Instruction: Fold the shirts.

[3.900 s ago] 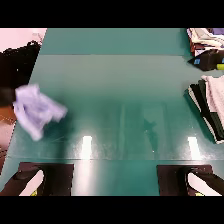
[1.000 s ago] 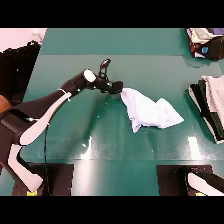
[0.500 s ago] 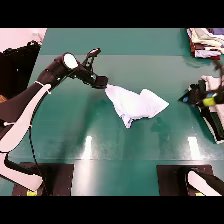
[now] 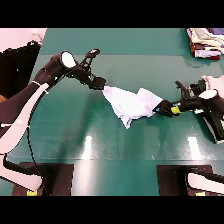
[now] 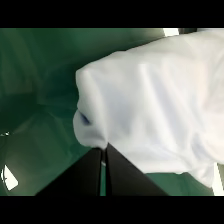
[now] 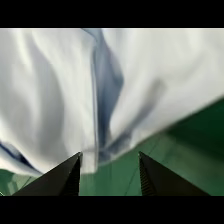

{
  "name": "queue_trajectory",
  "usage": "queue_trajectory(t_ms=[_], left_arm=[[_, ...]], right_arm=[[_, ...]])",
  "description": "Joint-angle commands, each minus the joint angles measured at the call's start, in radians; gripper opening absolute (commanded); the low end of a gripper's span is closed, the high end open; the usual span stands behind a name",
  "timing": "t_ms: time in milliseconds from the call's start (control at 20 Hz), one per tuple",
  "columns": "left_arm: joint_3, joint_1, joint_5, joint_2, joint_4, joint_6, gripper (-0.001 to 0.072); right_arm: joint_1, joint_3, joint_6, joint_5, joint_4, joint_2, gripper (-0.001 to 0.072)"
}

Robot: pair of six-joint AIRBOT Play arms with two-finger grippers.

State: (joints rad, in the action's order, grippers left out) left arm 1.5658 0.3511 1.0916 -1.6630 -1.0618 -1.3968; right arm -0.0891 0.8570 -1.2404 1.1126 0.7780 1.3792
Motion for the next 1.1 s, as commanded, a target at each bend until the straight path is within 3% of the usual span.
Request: queue_trajectory(t_ms=[0, 150, 200, 450, 900, 1050], left_arm=[[0.0, -0.001, 0.002, 0.001, -0.002, 0.002, 0.0023], [0.0, -0.001, 0.005, 0.001, -0.001, 0.001, 0.0023], [0.0, -0.001, 0.009, 0.002, -0.001, 0.0, 0.0022], [0.008, -0.001, 0.011, 0.073, -0.001, -0.002, 0.0022], [0.014, -0.001, -0.168, 0.679, -0.004, 0.014, 0.0022], [0.103, -0.001, -0.146, 0.782, -0.001, 0.013, 0.0022]], right_arm=[[-0.067, 0.067, 0.012, -0.015, -0.026, 0.08, 0.0404], [-0.089, 0.11, 0.05, -0.01, -0.025, 0.084, 0.0058], [-0.089, 0.123, 0.073, -0.005, -0.025, 0.082, 0.0014], [-0.061, 0.187, 0.079, -0.005, -0.024, -0.025, 0.0012], [0.018, 0.578, 0.078, 0.048, -0.021, -0.436, 0.0012], [0.017, 0.701, 0.038, 0.053, 0.032, -0.498, 0.0012]])
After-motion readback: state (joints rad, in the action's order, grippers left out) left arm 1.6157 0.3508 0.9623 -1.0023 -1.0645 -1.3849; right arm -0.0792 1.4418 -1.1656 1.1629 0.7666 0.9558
